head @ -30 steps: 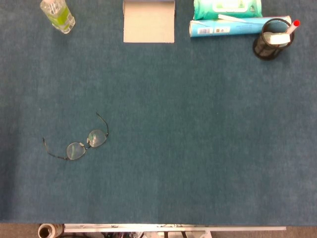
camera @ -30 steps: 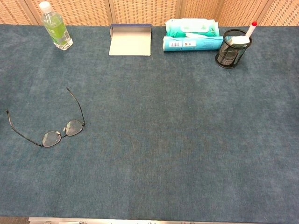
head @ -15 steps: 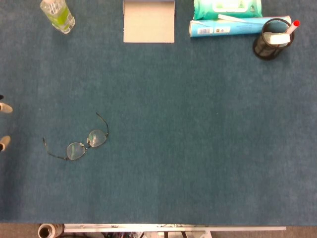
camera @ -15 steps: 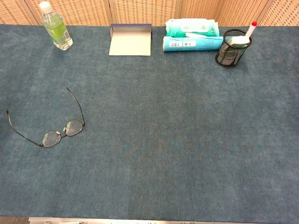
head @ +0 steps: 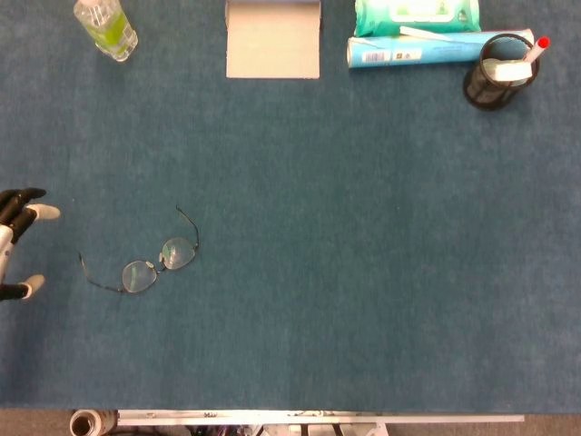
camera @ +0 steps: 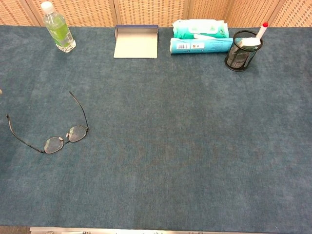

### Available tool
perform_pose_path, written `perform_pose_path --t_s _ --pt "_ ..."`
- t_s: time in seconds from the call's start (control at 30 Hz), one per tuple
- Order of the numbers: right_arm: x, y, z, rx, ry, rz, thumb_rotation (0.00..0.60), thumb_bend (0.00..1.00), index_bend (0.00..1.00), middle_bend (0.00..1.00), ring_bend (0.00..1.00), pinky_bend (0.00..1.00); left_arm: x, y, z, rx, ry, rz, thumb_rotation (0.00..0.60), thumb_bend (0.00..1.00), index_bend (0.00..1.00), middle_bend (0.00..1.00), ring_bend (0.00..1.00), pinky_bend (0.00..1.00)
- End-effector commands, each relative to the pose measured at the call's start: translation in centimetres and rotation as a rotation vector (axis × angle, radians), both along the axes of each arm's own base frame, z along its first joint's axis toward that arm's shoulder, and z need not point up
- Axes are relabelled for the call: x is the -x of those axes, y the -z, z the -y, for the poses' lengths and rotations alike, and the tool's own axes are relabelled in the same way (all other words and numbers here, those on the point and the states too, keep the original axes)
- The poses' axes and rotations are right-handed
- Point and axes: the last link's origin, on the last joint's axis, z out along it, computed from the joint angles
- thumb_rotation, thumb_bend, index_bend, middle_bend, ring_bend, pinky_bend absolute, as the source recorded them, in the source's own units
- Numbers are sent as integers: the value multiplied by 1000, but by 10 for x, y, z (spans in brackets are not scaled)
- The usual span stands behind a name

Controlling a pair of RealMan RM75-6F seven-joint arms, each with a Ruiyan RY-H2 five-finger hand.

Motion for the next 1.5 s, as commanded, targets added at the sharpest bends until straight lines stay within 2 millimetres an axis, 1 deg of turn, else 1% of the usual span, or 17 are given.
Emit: perform_pose_path --t_s 0.03,0.33,0.53,0.73,0.9,1.0,1.1,1.17,1.23,1.3,1.5 --pt "0 0 1 -3 1 -1 600 99 473 409 300 306 -4 1 0 19 6 11 600 38 266 158 142 314" --pt "-1 -2 -1 -1 -4 8 600 99 473 409 299 306 -23 8 4 103 29 16 600 37 256 117 124 299" --pt "-2 -5 -2 5 -10 16 600 99 474 409 299 306 -34 20 3 137 38 35 600 36 255 76 112 299" --pt "-2 -6 -3 6 -11 21 600 99 474 409 299 306 -40 30 1 143 50 58 600 36 239 5 57 298" --pt "-2 -7 -3 7 -11 23 600 98 473 409 299 306 -43 37 0 145 59 75 600 36 210 0 6 279" --pt "-2 -7 -3 8 -11 24 600 99 473 409 299 306 -43 41 0 147 57 76 600 36 198 0 0 258" --pt "-2 -8 -3 10 -10 24 600 99 473 409 300 306 -43 44 0 148 56 76 600 35 160 0 0 233" --pt "-2 -8 -3 10 -9 25 600 99 474 409 300 306 -42 47 0 150 58 71 600 35 73 0 0 221" --pt "-2 -8 -3 9 -9 25 600 99 474 409 300 306 -41 48 -1 151 60 64 600 36 18 0 0 219" --pt "-2 -8 -3 9 -9 25 600 99 473 409 300 306 -41 50 -1 144 62 60 600 35 0 0 0 219" --pt "-2 -9 -3 10 -10 26 600 99 474 409 299 306 -38 54 -3 125 62 56 600 36 0 0 0 216"
